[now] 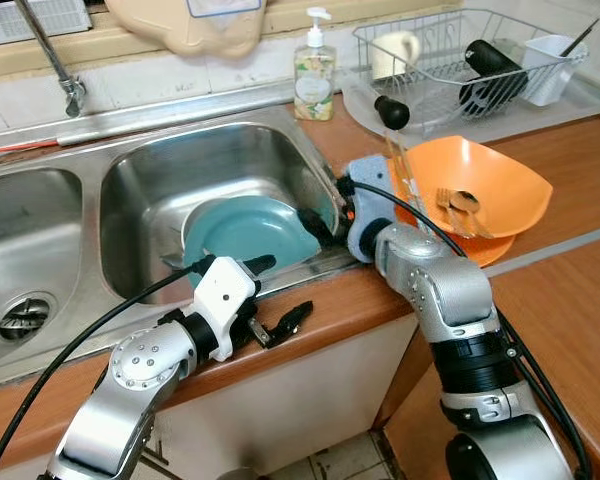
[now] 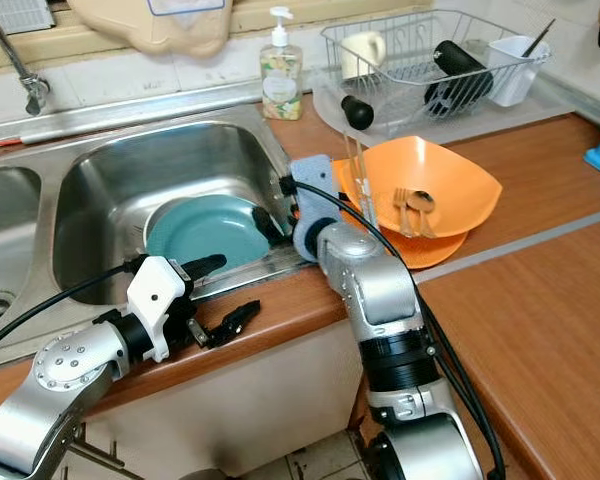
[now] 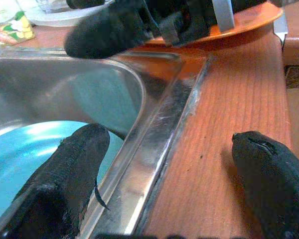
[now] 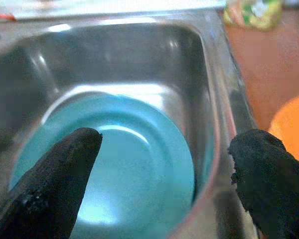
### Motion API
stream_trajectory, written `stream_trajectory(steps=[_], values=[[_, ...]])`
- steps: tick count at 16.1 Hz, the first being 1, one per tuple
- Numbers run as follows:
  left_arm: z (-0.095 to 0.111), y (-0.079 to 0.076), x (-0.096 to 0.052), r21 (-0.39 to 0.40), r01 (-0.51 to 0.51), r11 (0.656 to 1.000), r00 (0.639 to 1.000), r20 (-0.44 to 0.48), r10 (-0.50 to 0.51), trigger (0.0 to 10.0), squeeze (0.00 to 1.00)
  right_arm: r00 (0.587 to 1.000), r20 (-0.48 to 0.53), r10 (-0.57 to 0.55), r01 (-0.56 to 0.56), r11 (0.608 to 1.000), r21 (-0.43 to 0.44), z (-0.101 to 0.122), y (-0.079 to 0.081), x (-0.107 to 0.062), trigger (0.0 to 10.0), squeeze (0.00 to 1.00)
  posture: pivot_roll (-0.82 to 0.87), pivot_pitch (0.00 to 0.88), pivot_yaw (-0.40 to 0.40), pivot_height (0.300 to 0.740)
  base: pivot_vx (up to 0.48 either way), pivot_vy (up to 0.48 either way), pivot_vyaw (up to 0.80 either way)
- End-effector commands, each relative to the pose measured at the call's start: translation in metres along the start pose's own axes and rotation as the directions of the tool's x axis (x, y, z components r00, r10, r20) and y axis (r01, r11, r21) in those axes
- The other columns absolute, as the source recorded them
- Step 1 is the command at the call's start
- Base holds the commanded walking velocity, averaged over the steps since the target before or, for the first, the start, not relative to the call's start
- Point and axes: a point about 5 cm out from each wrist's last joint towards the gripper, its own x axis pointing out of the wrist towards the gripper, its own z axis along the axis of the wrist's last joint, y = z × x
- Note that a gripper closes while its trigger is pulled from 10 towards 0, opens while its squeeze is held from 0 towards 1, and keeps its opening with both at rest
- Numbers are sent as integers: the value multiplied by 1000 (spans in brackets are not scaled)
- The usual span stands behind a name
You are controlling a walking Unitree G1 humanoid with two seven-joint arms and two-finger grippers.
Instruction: Kitchen organization
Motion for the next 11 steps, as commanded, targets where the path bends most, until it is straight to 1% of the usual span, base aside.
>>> stream_trajectory(steps=[1,3,4,5,6,7,8,10,11], values=[[3,2,1,22,2,1000,1000,4,-2,10000,820,997,64,35,-35,999,-5,11,2,-4,10000,0,19,0,73,740,0,0,0],[3,2,1,22,5,1000,1000,7,-5,10000,820,985,137,108,-107,994,-18,26,9,-12,10000,0,13,0,78,740,0,0,0],[3,2,2,22,7,1000,1000,10,-7,10000,816,977,181,108,-106,994,-19,36,10,-15,10000,0,10,0,79,740,0,0,0],[4,3,4,21,6,1000,1000,20,-6,10000,820,957,271,100,-104,995,-1,54,9,-21,10000,0,9,0,80,740,0,0,0],[5,3,5,20,4,1000,1000,27,-4,10000,820,937,339,84,-90,996,2,67,7,-25,10000,0,5,0,81,740,0,0,0],[7,3,7,15,1,1000,999,40,-2,10000,820,924,379,50,-57,998,8,78,-1,-29,10000,0,1,0,81,740,0,0,0],[9,3,8,9,0,1000,999,51,-1,10000,820,913,407,-7,-4,1000,26,87,-13,-33,10000,0,-2,0,80,740,0,0,0],[10,3,10,3,0,1000,998,64,0,10000,820,894,427,-140,123,990,66,97,-44,-42,10000,0,-5,0,76,740,0,0,0],[10,2,11,0,-2,1000,998,69,2,10000,820,881,419,-222,206,975,83,98,-66,-49,10000,0,-9,0,72,740,0,0,0]])
